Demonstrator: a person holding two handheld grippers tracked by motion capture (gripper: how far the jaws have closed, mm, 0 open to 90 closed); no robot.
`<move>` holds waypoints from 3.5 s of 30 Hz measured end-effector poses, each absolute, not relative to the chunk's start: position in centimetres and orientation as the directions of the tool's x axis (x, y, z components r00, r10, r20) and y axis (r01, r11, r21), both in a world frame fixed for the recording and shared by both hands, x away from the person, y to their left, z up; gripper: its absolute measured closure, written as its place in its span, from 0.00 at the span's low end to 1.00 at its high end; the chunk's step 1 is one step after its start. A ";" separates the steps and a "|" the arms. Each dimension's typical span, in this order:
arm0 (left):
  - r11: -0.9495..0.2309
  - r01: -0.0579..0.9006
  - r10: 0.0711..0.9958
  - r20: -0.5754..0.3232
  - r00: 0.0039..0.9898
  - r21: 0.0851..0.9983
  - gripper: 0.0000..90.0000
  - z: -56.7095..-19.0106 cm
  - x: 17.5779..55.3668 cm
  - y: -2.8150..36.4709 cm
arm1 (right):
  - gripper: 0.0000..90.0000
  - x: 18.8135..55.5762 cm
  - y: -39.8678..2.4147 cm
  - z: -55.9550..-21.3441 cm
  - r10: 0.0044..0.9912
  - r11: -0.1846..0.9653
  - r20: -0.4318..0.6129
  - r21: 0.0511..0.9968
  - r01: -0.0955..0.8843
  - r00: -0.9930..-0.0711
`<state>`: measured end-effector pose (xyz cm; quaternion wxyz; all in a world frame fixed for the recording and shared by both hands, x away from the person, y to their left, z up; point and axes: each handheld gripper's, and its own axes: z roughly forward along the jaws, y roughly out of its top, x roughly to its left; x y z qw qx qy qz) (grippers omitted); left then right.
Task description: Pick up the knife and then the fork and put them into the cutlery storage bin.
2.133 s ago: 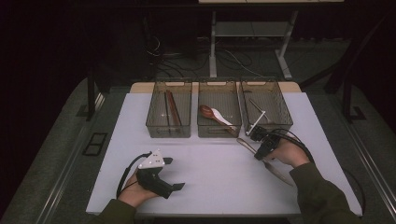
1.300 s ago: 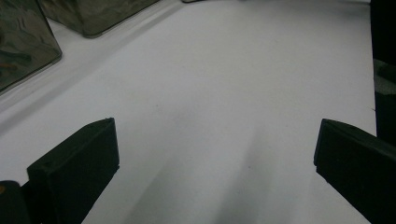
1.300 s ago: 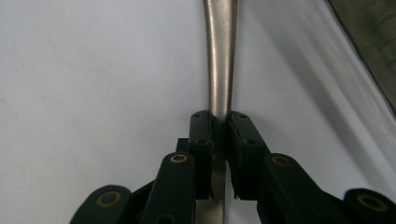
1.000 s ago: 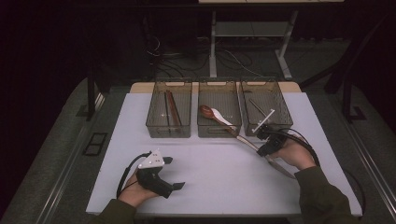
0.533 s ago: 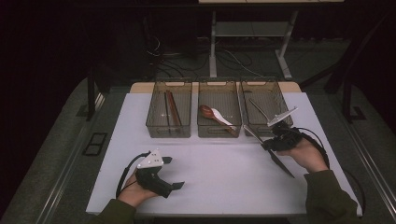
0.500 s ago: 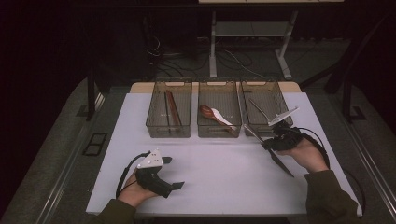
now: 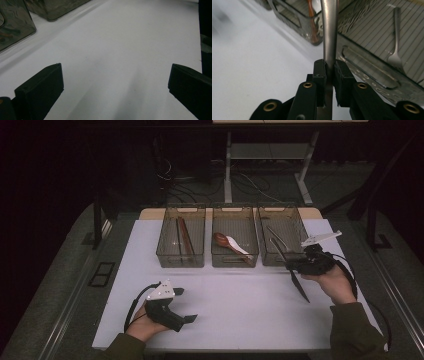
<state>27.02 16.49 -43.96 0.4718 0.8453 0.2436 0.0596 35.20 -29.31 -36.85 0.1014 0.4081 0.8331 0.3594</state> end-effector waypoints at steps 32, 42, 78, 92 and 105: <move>-0.436 0.358 0.469 -0.131 0.874 0.826 0.00 -44.0 27.0 16.4 | 0.89 38.0 -31.5 -31.0 0.829 0.172 0.143 0.855 0.490 -0.541; -0.426 0.361 0.470 -0.138 0.872 0.829 0.00 -44.0 27.0 16.4 | 0.89 41.8 -30.2 -28.8 0.865 0.151 0.106 0.877 0.457 -0.490; -0.422 0.354 0.457 -0.141 0.878 0.835 0.00 -43.9 27.0 16.4 | 0.89 47.5 -28.9 -37.7 0.933 0.117 0.148 0.736 0.666 -0.327; -0.422 0.353 0.454 -0.142 0.879 0.835 0.00 -43.9 27.0 16.4 | 0.65 48.5 -28.6 -38.9 0.945 0.112 0.143 0.704 0.701 -0.295; -0.425 0.350 0.455 -0.138 0.880 0.835 0.00 -43.9 27.1 16.4 | 0.44 47.6 -28.2 -37.9 0.926 0.132 0.151 0.726 0.674 -0.345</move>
